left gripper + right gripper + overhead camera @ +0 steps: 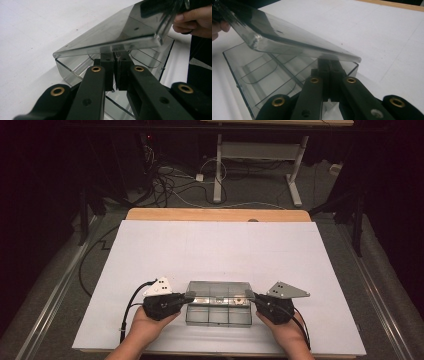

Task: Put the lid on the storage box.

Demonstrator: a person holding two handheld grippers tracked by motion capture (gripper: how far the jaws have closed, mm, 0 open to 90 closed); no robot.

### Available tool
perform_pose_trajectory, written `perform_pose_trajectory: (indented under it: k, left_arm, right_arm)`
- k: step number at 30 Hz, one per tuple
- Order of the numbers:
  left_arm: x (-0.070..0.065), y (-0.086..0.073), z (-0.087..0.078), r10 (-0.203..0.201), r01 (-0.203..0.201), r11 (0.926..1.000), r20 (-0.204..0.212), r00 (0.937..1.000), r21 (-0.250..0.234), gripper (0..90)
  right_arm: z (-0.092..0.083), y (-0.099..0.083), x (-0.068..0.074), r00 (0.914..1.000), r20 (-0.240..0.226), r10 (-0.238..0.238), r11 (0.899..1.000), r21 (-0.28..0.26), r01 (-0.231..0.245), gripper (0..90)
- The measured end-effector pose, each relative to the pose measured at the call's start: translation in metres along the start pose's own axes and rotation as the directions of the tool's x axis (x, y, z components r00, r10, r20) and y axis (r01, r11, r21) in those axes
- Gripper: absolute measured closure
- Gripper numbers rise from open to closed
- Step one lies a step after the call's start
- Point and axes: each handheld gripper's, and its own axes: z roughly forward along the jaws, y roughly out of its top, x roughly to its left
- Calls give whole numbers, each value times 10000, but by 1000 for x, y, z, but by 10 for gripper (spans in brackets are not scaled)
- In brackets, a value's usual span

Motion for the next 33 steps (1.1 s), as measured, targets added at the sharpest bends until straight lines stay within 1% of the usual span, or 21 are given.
perform_pose_trajectory:
  k: [6, 10, 11, 13, 14, 16, 18, 21, 22, 23, 24, 26, 28, 29, 30, 31, 33]
  left_arm:
    - [-1, -2, -1, 50, -50, 10000, -20, 10000, 41, 847]
    - [-2, -5, 0, 151, -150, 9997, -35, 9999, 178, 847]
    - [-2, -6, 0, 160, -159, 9997, -41, 9999, 202, 847]
    - [-2, -7, 0, 141, -140, 9995, -36, 9999, 271, 846]
    - [-2, -7, 0, 161, -159, 9994, -86, 9998, 304, 845]
    - [-2, -7, 0, 214, -209, 9991, -118, 9997, 359, 845]
    - [-3, -8, -1, 305, -297, 9986, -166, 9994, 440, 845]
    - [-4, -10, -3, 348, -339, 9981, -163, 9993, 509, 845]
    - [-4, -11, -3, 386, -375, 9978, -183, 9991, 542, 845]
    - [-5, -11, -4, 399, -387, 9977, -196, 9990, 557, 844]
    - [-5, -12, -4, 400, -387, 9977, -215, 9990, 562, 845]
    - [-5, -13, -5, 410, -397, 9975, -228, 9989, 584, 845]
    - [-6, -15, -6, 454, -436, 9967, -250, 9987, 679, 844]
    - [-6, -15, -6, 473, -454, 9964, -255, 9986, 717, 844]
    - [-6, -16, -6, 496, -475, 9960, -260, 9984, 753, 844]
    - [-7, -17, -6, 496, -474, 9959, -265, 9984, 769, 844]
    - [-7, -17, -6, 528, -504, 9956, -283, 9982, 788, 844]
  right_arm:
    - [-6, -4, -2, 9999, 152, 75, 10000, 25, -75, 900]
    - [-11, -9, -5, 9990, 453, -66, 9999, 151, 59, 900]
    - [-12, -11, -6, 9982, 587, -83, 9997, 220, 70, 900]
    - [-13, -15, -9, 9978, 666, -38, 9995, 328, 16, 896]
    - [-13, -18, -10, 9970, 778, -56, 9989, 473, 19, 888]
    - [-13, -22, -13, 9964, 852, -39, 9976, 690, -20, 859]
    - [-14, -27, -15, 9950, 998, -66, 9948, 1016, -36, 815]
    - [-14, -31, -18, 9938, 1115, 1, 9892, 1457, -165, 695]
    - [-15, -32, -18, 9929, 1189, 15, 9877, 1550, -200, 658]
    - [-16, -33, -18, 9917, 1287, -58, 9875, 1570, -146, 597]
    - [-17, -34, -18, 9905, 1378, -51, 9871, 1591, -170, 527]
    - [-20, -35, -19, 9877, 1565, 70, 9829, 1808, -357, 371]
    - [-22, -38, -21, 9856, 1690, 97, 9824, 1825, -409, 258]
    - [-24, -39, -22, 9851, 1716, 126, 9797, 1948, -465, 166]
    - [-25, -41, -24, 9851, 1709, 167, 9792, 1965, -507, 63]
    - [-26, -43, -24, 9840, 1770, 207, 9779, 2010, -567, 4]
    - [-30, -44, -25, 9799, 1995, 43, 9786, 2010, -452, 4]
